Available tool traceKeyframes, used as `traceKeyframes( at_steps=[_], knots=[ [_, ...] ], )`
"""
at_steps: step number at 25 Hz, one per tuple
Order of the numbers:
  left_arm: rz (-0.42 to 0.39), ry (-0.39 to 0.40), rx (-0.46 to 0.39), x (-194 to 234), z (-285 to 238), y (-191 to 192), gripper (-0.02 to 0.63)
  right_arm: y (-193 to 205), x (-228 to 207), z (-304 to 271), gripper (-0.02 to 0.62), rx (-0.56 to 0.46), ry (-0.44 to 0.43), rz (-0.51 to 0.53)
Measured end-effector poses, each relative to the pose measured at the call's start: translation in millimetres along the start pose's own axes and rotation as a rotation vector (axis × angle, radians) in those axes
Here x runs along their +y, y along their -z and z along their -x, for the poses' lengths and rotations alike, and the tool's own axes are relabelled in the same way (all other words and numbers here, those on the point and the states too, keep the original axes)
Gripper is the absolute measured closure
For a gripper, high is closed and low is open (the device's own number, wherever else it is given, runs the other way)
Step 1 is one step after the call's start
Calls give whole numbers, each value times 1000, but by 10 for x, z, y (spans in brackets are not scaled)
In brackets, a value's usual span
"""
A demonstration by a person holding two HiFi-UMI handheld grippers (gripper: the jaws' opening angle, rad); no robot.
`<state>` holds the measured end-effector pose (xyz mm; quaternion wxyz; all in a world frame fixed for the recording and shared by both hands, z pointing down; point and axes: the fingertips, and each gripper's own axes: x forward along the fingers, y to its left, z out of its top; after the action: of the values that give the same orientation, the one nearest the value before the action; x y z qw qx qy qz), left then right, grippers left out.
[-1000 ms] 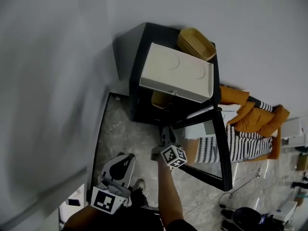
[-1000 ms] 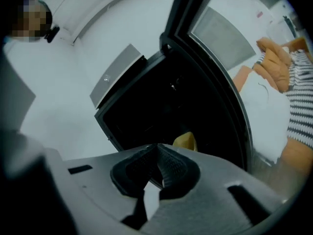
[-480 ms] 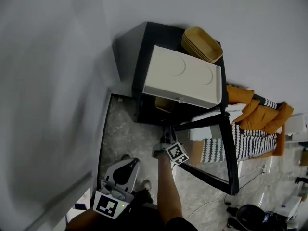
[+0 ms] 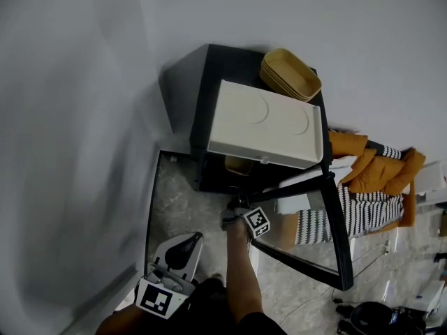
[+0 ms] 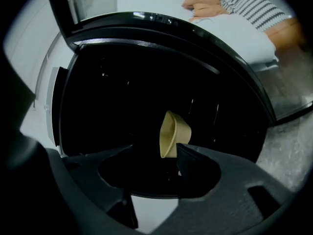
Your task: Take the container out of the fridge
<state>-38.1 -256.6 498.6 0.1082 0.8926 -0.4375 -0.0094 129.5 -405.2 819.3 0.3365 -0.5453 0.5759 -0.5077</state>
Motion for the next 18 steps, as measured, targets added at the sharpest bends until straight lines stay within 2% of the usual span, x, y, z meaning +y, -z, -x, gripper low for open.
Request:
traceKeyframes(
  at_steps=[4,9,18],
  knots=[
    [23,-10,18,121,-94,140,601,31,-179,-173,365,-22,-28,-117],
    [25,-23,19,192,-157,245,601,83,-359,-308,317,-28,-38,-197],
    [23,-52,0,358,-198,389,601,-15,-572,-505,299,-102,-68,-249]
  ],
)
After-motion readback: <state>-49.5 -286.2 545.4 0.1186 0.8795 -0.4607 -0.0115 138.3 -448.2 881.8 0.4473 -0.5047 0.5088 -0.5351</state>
